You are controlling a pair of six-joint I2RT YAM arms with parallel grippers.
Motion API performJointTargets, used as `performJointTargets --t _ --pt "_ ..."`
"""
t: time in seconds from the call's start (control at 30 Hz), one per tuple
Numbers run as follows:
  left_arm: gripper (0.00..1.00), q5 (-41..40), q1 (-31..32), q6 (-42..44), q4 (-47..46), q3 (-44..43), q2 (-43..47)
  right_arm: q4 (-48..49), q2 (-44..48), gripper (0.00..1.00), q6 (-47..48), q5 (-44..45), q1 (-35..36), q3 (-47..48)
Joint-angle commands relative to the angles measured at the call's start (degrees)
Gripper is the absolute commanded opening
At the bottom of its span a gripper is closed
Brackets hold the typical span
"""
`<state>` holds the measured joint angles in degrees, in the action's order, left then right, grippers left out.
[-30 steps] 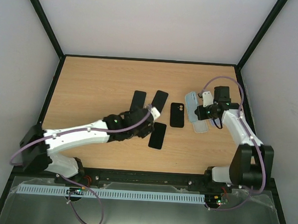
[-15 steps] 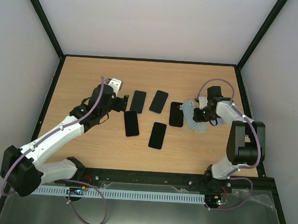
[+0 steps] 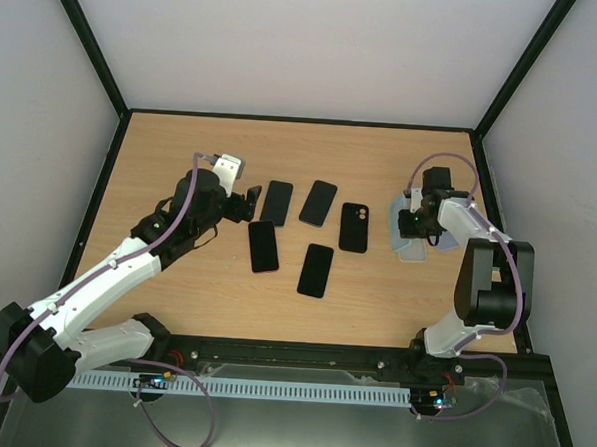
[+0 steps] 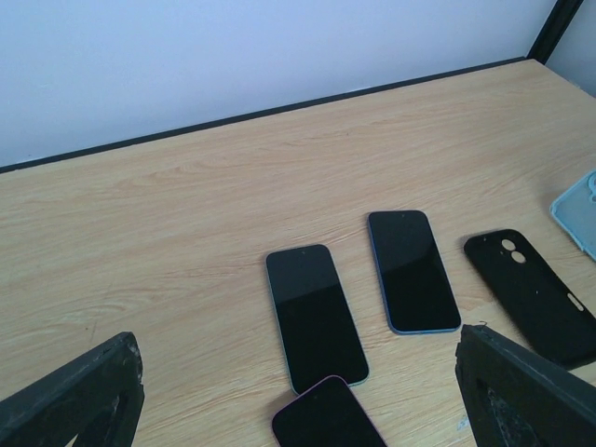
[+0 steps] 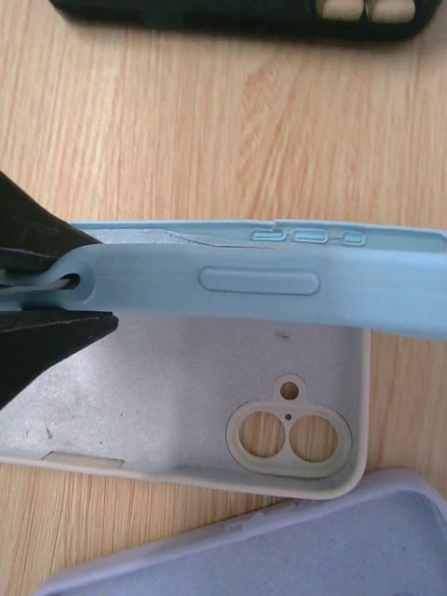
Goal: Take the phone out of the phone case
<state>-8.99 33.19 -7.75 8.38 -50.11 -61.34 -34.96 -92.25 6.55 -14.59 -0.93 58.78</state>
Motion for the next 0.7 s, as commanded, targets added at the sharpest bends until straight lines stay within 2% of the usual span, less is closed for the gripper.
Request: performJointTargets --t 0.0,0.07,0.37,0.67 --pt "0.90 0.64 0.01 0.28 -1.17 0.88 1.22 2.03 1.53 0.02 -0.58 5.66 -0.96 1.84" --pt "0.90 0.71 0.03 0.34 -1.18 0.89 1.22 1.91 1.70 0.02 -0.45 4.68 -1.00 2.00" --pt "0.90 1.96 0.03 0.37 -0.74 0.62 0.48 -3.25 2.12 0.02 2.41 -16.11 -1.05 2.97" --pt "0.90 2.38 -0.05 0.58 -0.65 0.51 0.26 -0.68 -1.91 0.02 -1.60 -15.06 -1.03 1.60"
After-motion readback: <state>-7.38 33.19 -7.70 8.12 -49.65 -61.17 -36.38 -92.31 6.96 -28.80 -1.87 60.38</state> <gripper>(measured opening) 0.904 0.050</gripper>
